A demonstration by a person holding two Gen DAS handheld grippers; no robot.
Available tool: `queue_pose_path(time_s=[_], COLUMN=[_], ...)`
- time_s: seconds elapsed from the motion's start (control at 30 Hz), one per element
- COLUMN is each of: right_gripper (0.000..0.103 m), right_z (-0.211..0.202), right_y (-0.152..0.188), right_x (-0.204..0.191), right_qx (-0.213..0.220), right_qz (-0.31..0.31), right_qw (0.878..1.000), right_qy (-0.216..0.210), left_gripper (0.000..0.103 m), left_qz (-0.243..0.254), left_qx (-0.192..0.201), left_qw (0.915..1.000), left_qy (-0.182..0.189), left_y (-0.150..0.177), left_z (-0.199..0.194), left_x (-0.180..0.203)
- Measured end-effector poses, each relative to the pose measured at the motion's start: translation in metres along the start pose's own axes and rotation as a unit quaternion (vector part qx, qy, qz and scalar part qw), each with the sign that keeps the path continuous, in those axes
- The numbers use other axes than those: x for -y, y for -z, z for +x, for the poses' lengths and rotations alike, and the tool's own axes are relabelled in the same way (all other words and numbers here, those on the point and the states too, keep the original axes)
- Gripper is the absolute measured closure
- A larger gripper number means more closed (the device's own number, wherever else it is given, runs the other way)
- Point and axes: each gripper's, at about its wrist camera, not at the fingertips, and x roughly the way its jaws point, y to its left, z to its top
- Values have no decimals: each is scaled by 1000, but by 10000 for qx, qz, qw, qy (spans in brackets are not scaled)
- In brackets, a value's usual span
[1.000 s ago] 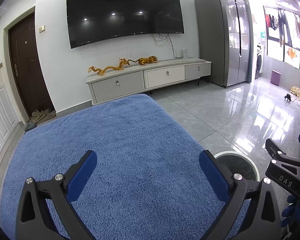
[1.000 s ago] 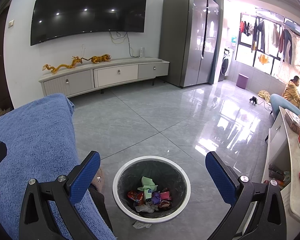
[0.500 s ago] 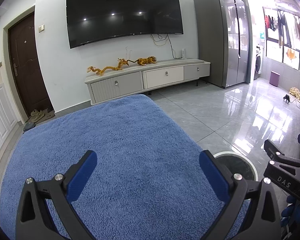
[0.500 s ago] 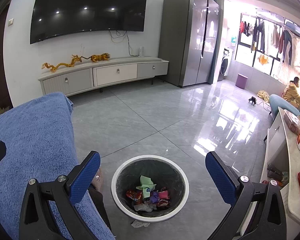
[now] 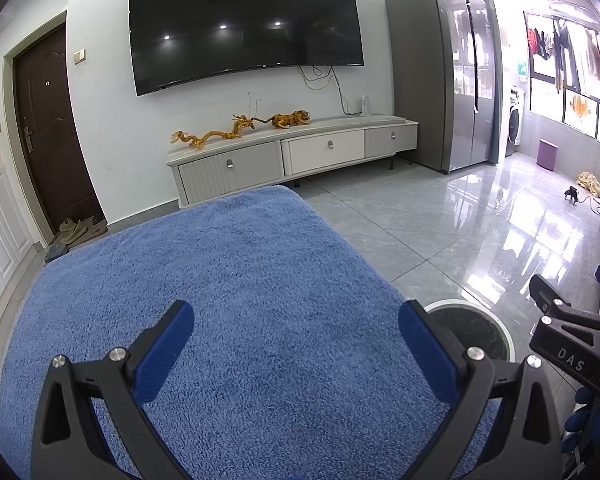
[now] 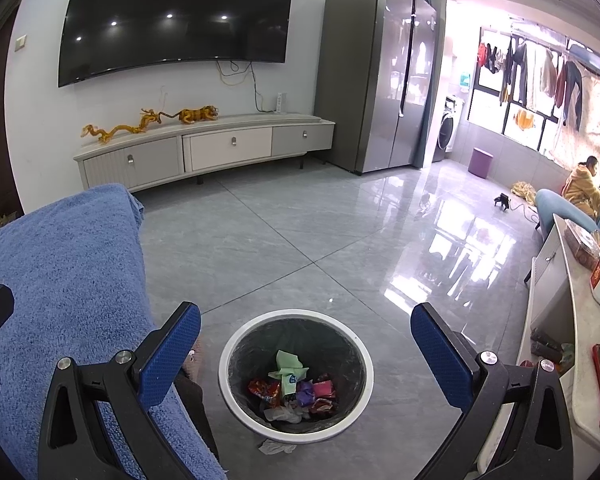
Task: Collect trash
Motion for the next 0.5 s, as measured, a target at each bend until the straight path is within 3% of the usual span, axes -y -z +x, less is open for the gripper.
queue_pose_path(time_s=[0.5], right_gripper=[0], right_z=[0], right_y=[1], right_x=[1], right_qx=[-16], right_qz=[6], right_qw=[10000], right_qy=[0], left_gripper=[0], left_qz=[7], left_qx=[-36], left_qw=[10000], left_qy=[18], left_y=[-1], left_z=[1], left_x=[-1])
